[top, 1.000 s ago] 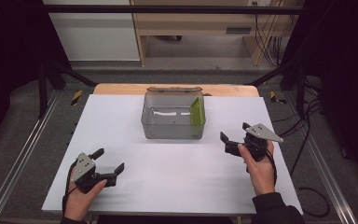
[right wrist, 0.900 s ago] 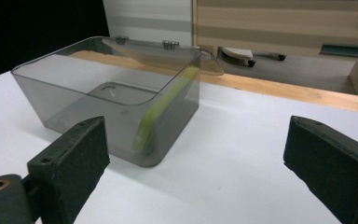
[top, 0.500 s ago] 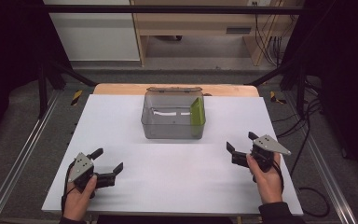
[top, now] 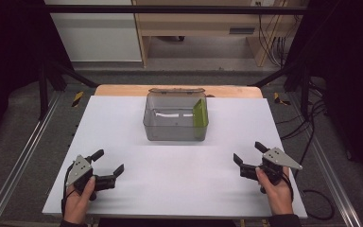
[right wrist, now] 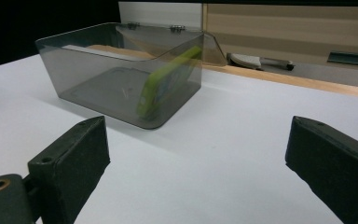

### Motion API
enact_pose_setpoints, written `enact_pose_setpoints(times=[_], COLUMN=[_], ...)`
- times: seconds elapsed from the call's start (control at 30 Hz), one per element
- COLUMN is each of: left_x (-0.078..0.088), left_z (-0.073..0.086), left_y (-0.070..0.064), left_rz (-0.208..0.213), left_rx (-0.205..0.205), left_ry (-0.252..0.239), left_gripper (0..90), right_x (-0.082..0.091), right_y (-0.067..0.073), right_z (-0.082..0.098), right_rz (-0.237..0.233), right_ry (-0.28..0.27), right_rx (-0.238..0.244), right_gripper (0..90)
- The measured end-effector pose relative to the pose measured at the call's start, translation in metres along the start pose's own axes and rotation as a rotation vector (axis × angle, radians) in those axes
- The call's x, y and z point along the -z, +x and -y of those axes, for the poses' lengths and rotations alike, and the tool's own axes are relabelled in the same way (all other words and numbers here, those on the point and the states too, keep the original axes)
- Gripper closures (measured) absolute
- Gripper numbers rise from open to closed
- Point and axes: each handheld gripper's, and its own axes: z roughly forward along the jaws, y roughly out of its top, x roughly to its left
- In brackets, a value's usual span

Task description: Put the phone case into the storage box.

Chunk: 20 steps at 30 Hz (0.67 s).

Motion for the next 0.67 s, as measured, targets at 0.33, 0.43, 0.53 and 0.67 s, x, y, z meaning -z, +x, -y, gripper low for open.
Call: enact_pose_setpoints(times=[0.33, 0.43, 0.53, 0.67], left_x=[0.004, 0.005, 0.006, 0.007], left_z=[-0.004, -0.005, -0.004, -0.004], left_y=[0.002, 0.005, 0.007, 0.009], left_rz=[-0.003, 0.001, -0.002, -0.005], left_rx=[-0.001, 0.013, 0.026, 0.037], left_ry=[-0.051, -0.068, -0.073, -0.074], left_gripper=[1.7, 1.6, 1.6, 1.7], right_x=[0.003, 0.002, 0.0, -0.001], right_y=[0.0, 0.001, 0.004, 0.006], right_z=[0.008, 0.009, 0.011, 0.014], right_rz=[-0.042, -0.058, -0.071, -0.076], right_ry=[-0.056, -0.067, -0.058, -0.043], right_rx=[-0.019, -0.01, -0.01, -0.004], right_gripper=[6.1, 6.1, 6.3, 6.7])
